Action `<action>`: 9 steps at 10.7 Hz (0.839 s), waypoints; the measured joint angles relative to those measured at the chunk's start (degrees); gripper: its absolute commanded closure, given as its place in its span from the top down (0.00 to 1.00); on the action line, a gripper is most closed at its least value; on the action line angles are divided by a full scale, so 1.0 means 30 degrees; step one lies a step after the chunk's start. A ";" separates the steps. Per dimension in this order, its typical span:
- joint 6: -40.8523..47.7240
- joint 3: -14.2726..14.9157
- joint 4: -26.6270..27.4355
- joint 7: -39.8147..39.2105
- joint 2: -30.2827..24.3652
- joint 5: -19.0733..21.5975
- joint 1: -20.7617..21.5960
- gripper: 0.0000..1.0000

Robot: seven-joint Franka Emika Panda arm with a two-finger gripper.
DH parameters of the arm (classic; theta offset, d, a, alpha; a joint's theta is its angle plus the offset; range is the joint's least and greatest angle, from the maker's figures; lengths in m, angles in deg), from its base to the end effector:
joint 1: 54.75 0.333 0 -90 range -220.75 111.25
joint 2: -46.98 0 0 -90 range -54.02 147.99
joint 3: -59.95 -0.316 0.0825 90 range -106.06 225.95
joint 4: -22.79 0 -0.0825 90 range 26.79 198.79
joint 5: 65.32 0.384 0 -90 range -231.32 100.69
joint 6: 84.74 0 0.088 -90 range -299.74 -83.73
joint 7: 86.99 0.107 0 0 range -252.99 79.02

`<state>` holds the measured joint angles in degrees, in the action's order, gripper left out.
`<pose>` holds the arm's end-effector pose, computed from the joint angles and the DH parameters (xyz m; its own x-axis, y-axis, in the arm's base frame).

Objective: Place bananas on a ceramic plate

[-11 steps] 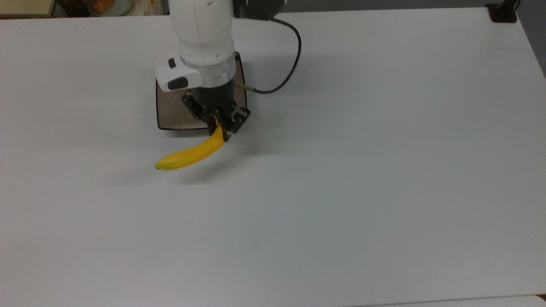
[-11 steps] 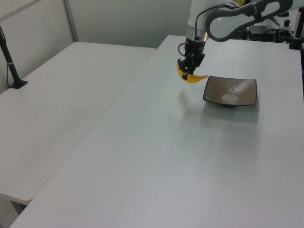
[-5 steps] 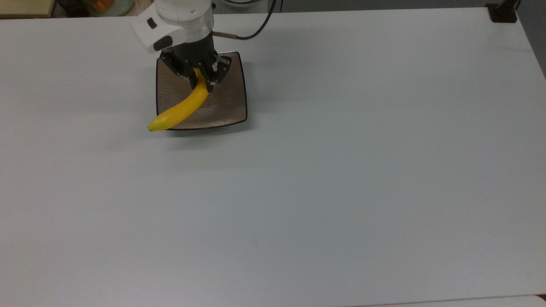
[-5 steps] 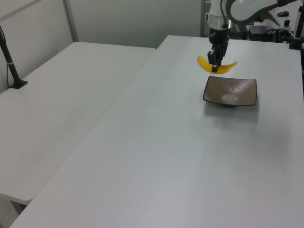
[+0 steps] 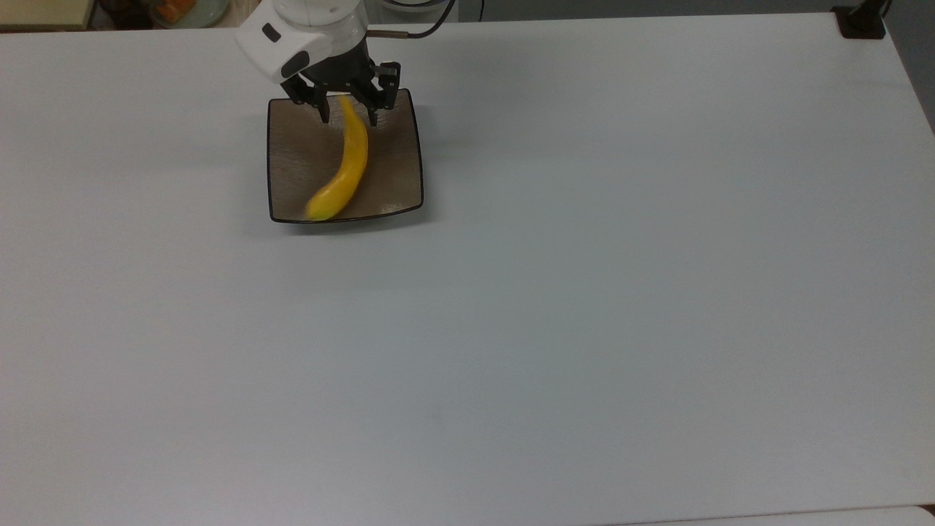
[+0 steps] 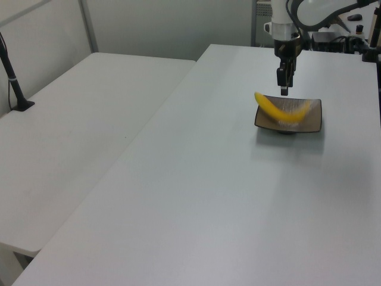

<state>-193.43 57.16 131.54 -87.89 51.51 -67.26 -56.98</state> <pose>0.5717 0.0026 0.4519 0.9961 0.0364 -0.0805 0.0386 -0.9989 0.0260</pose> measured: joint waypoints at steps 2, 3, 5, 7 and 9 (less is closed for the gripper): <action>0.0001 0.0000 0.0022 -0.0002 -0.0001 -0.0011 0.0000 1.00; 0.0001 0.0000 0.0013 -0.0002 -0.0005 -0.0011 0.0001 1.00; -0.0031 -0.0007 -0.0130 0.0036 -0.0021 -0.0006 0.0014 1.00; -0.0312 -0.0084 -0.0724 0.0522 -0.0052 0.0061 0.0155 1.00; -0.0362 -0.0303 -0.1497 0.1975 -0.0083 0.0072 0.1076 1.00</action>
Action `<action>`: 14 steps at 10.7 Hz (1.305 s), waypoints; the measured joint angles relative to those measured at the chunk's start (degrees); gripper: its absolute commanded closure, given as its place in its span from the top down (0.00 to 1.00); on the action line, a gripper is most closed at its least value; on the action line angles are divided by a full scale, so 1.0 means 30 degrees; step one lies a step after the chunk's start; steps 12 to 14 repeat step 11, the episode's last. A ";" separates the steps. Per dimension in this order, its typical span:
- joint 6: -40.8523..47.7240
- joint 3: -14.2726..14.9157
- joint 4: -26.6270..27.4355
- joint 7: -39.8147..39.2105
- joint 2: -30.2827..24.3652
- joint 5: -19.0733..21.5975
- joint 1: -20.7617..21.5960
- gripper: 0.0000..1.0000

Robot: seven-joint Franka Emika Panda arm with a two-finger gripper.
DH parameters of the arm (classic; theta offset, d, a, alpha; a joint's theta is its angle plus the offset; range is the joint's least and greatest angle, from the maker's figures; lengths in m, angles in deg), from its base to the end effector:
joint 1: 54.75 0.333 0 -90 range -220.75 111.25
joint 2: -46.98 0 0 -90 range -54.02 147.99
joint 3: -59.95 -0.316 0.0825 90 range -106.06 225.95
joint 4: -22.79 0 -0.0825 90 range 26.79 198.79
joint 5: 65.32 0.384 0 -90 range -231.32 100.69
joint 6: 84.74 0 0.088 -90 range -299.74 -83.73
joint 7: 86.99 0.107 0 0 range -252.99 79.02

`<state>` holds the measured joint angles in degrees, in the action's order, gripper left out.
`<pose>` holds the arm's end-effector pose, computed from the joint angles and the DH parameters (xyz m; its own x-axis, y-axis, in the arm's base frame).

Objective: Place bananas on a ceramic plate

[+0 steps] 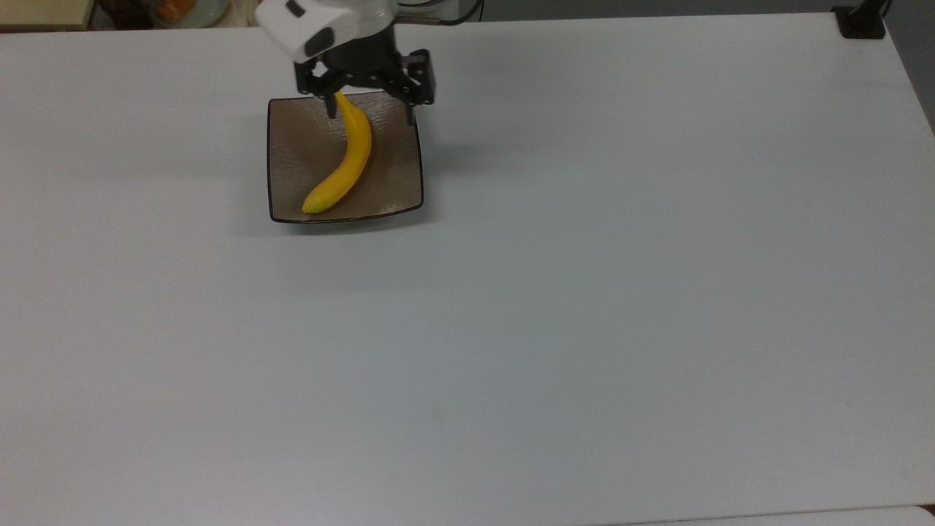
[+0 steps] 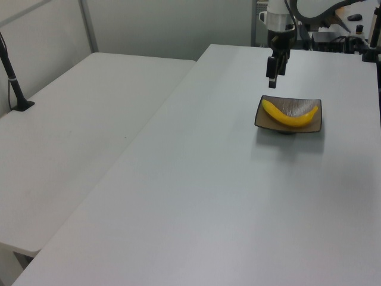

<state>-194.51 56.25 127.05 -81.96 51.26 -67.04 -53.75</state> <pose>0.5847 0.0451 0.4931 0.9997 0.0041 0.0235 0.0036 -0.9998 0.0217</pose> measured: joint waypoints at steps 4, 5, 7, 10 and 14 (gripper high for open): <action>0.0653 -0.1300 -0.1046 0.1199 0.0005 -0.0137 0.1574 1.00; 0.1316 -0.1310 -0.1044 0.1350 0.0043 -0.0872 0.2056 1.00; 0.1561 -0.1307 -0.1042 0.1503 0.0148 -0.1740 0.2344 1.00; 0.1201 -0.1141 -0.1045 0.1503 0.0194 -0.1863 0.2255 1.00; 0.0937 -0.1095 -0.1045 0.1504 0.0240 -0.1863 0.2254 1.00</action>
